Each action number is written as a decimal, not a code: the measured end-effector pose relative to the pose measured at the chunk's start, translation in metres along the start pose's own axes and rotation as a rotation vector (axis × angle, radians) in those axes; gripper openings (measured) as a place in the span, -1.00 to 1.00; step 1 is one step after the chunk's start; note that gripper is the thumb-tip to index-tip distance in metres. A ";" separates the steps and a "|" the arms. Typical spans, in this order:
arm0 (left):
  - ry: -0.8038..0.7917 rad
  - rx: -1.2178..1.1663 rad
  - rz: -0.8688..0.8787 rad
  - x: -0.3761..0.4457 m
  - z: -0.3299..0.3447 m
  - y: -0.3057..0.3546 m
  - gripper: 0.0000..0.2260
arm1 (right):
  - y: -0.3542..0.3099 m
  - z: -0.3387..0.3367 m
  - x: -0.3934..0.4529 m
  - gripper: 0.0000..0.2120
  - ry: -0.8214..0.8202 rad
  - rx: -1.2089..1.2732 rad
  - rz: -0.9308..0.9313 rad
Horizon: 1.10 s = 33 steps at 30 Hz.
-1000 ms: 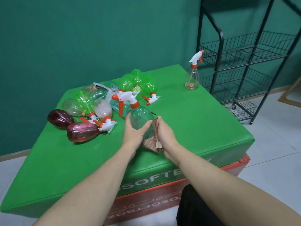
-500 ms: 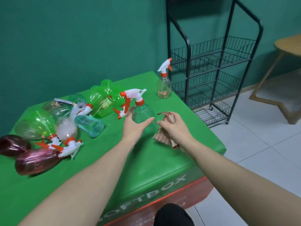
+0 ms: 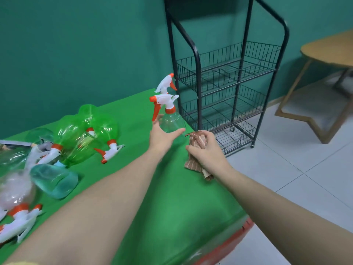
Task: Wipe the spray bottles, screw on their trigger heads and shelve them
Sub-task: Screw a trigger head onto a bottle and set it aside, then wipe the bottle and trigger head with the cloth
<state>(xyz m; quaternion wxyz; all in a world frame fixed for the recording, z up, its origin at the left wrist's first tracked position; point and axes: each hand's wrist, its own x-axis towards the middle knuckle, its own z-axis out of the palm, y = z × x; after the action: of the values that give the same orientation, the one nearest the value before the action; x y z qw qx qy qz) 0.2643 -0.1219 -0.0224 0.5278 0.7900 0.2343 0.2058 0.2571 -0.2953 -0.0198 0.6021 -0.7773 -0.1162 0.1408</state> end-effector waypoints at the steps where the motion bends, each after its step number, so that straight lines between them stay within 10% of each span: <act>1: 0.000 0.001 0.006 0.006 0.004 -0.002 -0.25 | 0.001 0.001 0.004 -0.50 -0.001 -0.001 -0.001; 16: -0.078 0.109 -0.051 0.007 0.003 -0.004 0.02 | -0.003 0.014 -0.003 -0.53 -0.020 -0.083 -0.018; 33: -0.134 0.280 -0.060 -0.137 -0.162 -0.030 -0.61 | -0.061 0.078 -0.113 -0.50 -0.159 -0.119 -0.148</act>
<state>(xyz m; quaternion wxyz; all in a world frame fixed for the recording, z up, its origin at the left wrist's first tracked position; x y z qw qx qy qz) 0.0561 -0.0730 -0.0028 0.4330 0.8605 0.2483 0.1019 0.1227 -0.2493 0.0297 0.5528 -0.7871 -0.2290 0.1500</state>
